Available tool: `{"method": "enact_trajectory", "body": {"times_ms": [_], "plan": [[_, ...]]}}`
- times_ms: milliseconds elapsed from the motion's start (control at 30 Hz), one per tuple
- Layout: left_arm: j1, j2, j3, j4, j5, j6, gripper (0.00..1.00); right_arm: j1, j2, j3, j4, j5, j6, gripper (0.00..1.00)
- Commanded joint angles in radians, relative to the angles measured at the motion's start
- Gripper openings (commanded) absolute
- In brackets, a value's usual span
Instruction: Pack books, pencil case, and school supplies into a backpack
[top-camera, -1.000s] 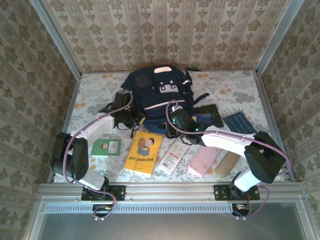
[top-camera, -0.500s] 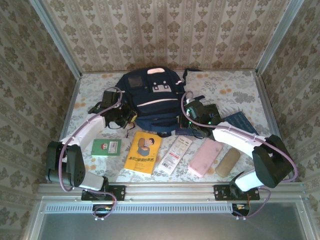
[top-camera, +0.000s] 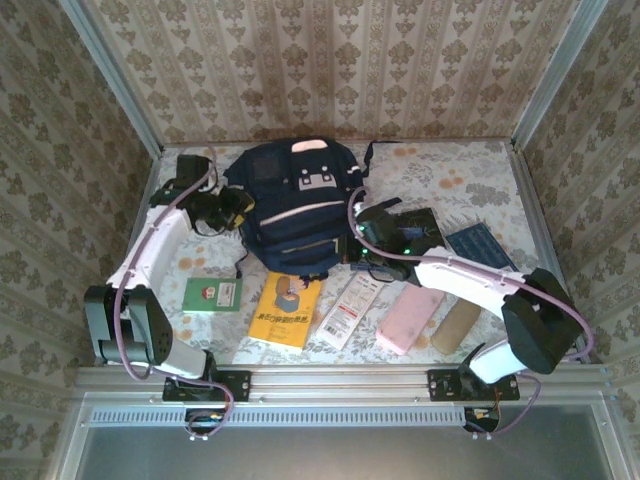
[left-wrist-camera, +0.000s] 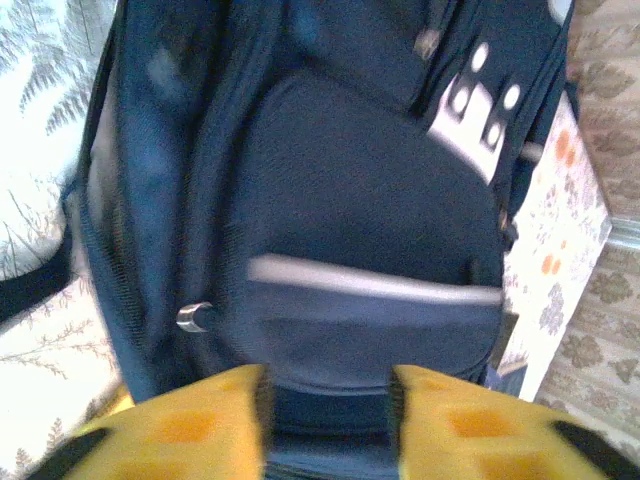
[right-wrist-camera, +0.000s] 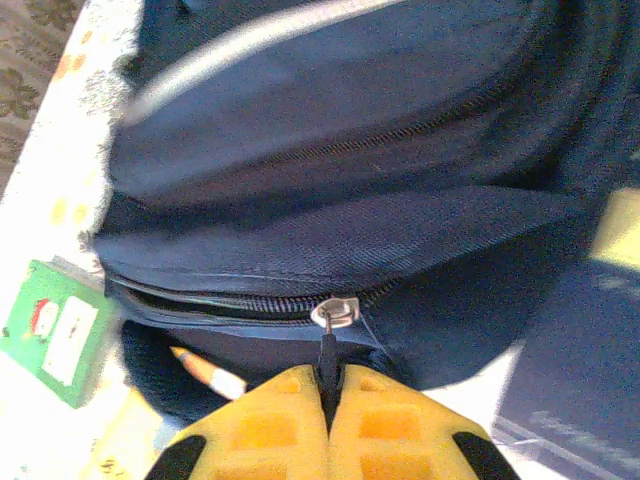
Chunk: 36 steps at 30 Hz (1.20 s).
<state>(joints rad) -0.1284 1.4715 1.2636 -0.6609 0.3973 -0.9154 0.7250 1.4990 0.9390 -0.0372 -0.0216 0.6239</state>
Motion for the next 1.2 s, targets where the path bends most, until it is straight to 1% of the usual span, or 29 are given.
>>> {"method": "enact_trajectory", "body": {"times_ms": [0, 67, 233, 367, 467, 633, 733, 833, 1033, 1167], "plan": [[0.0, -0.038, 0.02, -0.129, -0.023, 0.035, 0.53, 0.078, 0.065, 0.084, 0.047, 0.04, 0.148, 0.0], [0.0, -0.095, -0.029, -0.118, -0.012, 0.003, 0.61, 0.102, 0.113, 0.112, 0.078, 0.035, 0.19, 0.0], [-0.033, -0.211, -0.192, -0.074, 0.05, -0.144, 0.74, 0.136, 0.196, 0.181, 0.101, 0.003, 0.215, 0.0], [-0.075, -0.248, -0.285, -0.021, 0.062, -0.265, 0.76, 0.151, 0.202, 0.189, 0.101, 0.015, 0.195, 0.0], [-0.113, -0.25, -0.35, 0.058, 0.067, -0.362, 0.75, 0.154, 0.202, 0.182, 0.105, 0.018, 0.195, 0.0], [-0.179, -0.203, -0.369, 0.13, 0.044, -0.423, 0.7, 0.161, 0.206, 0.173, 0.11, 0.019, 0.196, 0.0], [-0.194, -0.174, -0.377, 0.171, 0.04, -0.448, 0.65, 0.166, 0.206, 0.169, 0.115, 0.022, 0.196, 0.0], [-0.201, -0.15, -0.381, 0.214, 0.031, -0.464, 0.58, 0.17, 0.206, 0.165, 0.123, 0.023, 0.195, 0.0], [-0.219, -0.076, -0.352, 0.252, 0.029, -0.468, 0.47, 0.179, 0.202, 0.155, 0.134, 0.031, 0.189, 0.0], [-0.229, -0.037, -0.354, 0.283, 0.032, -0.473, 0.37, 0.18, 0.204, 0.153, 0.134, 0.033, 0.181, 0.0]]}}
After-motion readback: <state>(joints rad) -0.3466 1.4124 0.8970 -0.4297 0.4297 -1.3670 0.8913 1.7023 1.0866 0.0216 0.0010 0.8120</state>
